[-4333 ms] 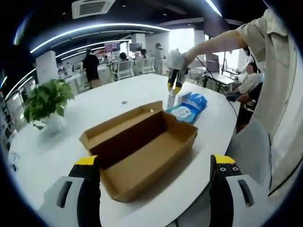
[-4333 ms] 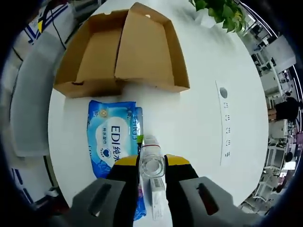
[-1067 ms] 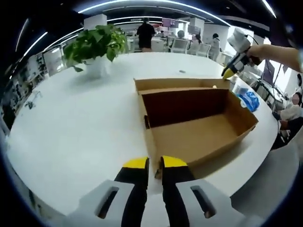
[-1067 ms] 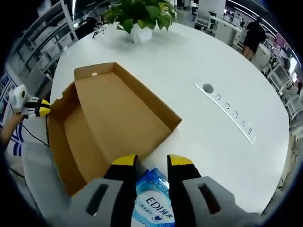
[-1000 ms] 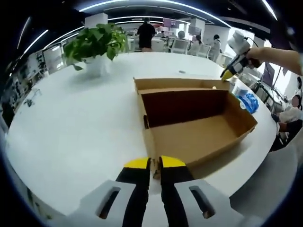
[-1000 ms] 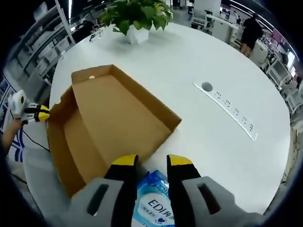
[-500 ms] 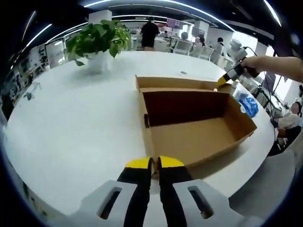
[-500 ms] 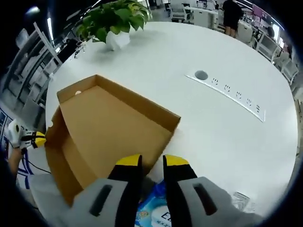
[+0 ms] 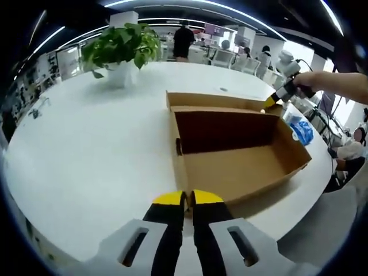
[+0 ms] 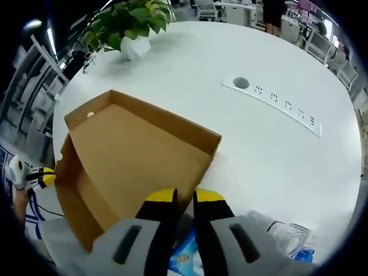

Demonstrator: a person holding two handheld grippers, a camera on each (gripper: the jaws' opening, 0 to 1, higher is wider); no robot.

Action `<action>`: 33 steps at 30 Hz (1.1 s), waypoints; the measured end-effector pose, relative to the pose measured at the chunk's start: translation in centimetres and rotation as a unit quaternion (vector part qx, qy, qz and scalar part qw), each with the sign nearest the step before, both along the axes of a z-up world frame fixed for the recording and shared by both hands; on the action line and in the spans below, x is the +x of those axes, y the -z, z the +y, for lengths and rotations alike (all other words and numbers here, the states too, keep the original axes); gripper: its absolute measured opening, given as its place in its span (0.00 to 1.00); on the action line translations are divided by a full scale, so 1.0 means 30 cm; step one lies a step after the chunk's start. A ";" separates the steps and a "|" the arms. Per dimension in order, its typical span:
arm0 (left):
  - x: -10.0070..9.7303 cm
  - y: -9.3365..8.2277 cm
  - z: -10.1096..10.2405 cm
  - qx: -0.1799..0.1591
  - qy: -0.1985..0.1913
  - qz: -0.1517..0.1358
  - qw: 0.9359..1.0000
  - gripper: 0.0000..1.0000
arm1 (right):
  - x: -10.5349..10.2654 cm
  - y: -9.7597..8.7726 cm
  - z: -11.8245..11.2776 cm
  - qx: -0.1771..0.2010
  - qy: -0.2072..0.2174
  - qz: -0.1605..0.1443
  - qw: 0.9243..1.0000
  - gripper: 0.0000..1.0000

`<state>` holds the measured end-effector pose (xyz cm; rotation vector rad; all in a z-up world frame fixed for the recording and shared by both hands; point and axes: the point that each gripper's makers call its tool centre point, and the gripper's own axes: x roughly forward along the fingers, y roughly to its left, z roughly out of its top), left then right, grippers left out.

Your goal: Operate the shoe box by opening the lid, removing the specified soft item, and placing it in the target area until the item is outside and the box remains undamaged.

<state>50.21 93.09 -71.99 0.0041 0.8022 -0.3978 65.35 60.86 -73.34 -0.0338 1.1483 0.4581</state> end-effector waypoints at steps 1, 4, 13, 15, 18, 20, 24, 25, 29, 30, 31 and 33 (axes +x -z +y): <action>-0.001 -0.001 -0.001 0.000 0.001 0.000 1.000 0.01 | 0.000 -0.001 0.000 0.000 -0.001 -0.001 1.000 0.08; -0.001 0.000 -0.001 0.000 0.001 0.000 1.000 0.01 | -0.005 -0.011 0.004 -0.005 -0.006 -0.010 1.000 0.07; -0.003 -0.001 -0.001 -0.003 0.000 0.001 1.000 0.01 | -0.005 -0.048 0.000 -0.010 -0.031 -0.040 0.999 0.05; -0.003 -0.001 -0.002 -0.004 0.000 0.001 1.000 0.01 | -0.007 -0.058 0.000 -0.008 -0.031 -0.043 0.999 0.05; -0.003 -0.001 -0.001 -0.002 0.000 0.000 1.000 0.01 | -0.011 -0.071 0.000 -0.006 -0.028 -0.049 0.998 0.04; -0.003 -0.001 -0.001 -0.003 0.000 0.001 1.000 0.01 | -0.010 -0.077 0.000 -0.004 -0.025 -0.052 0.998 0.04; -0.005 -0.001 0.000 -0.005 -0.002 0.001 1.000 0.01 | -0.014 -0.094 0.001 -0.001 -0.022 -0.060 0.998 0.03; -0.005 -0.002 0.000 -0.004 -0.002 0.001 1.000 0.01 | -0.013 -0.102 0.003 0.002 -0.021 -0.065 0.998 0.03; -0.007 -0.002 0.000 -0.004 -0.002 0.000 1.000 0.01 | -0.016 -0.126 0.007 0.006 -0.026 -0.075 0.997 0.03; -0.007 -0.002 0.000 -0.004 -0.002 0.000 1.000 0.01 | -0.018 -0.134 0.007 0.007 -0.028 -0.079 0.996 0.03; -0.007 -0.002 0.000 -0.004 -0.003 0.001 1.000 0.01 | -0.018 -0.137 0.007 0.007 -0.028 -0.081 0.996 0.02; -0.005 -0.002 0.000 -0.003 -0.003 0.000 1.000 0.01 | -0.020 -0.150 0.003 0.010 -0.029 -0.086 0.996 0.02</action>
